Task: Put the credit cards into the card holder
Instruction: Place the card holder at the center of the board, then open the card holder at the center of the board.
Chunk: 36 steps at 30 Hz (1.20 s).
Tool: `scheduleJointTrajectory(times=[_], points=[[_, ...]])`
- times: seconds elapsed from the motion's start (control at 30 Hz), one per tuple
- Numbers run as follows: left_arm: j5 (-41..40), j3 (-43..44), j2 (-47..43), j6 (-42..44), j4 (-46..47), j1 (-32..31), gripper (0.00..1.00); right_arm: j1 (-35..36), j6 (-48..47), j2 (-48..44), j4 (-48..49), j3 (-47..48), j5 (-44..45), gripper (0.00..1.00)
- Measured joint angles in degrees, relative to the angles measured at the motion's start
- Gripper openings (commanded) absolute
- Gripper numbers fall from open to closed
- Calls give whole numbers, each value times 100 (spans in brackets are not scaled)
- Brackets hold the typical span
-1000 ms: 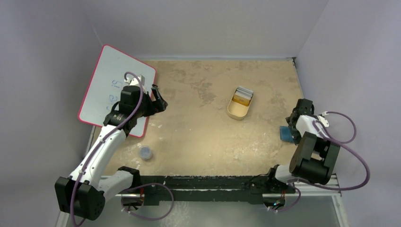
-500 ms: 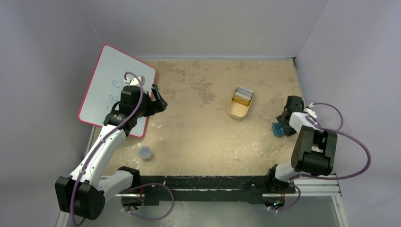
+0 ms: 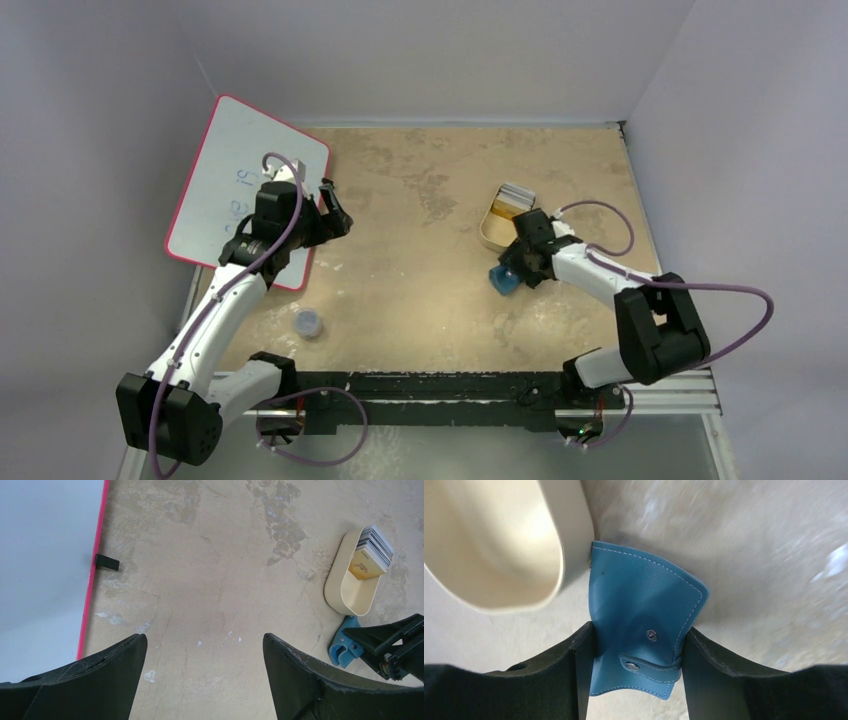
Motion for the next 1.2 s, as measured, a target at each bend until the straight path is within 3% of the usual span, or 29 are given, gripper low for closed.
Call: scheduleJointTrajectory(times=[0.13,0.27,0.5,0.7,0.8,0.9,1.07,1.2], points=[[-4,0,2,-2,-31,0,83,730,374,42,-175,83,9,40],[7,0,103,-55,-79,0,74,1633,450,422,-236,459,28,38],[754,-203,509,-476,46,0,66,2706,-321,1198,33,1292,20,41],[1169,-481,815,-756,153,0,65,2870,-1471,1185,621,1327,-20,53],[1239,-481,951,-789,184,0,64,2844,-2009,1185,546,1456,48,66],[1272,-481,986,-857,205,0,65,2841,-2201,1154,345,1613,210,73],[1246,-481,988,-859,197,0,65,2841,-2262,979,-127,1698,380,74],[1191,-481,992,-855,151,0,64,2841,-2199,1001,-494,1851,527,85]])
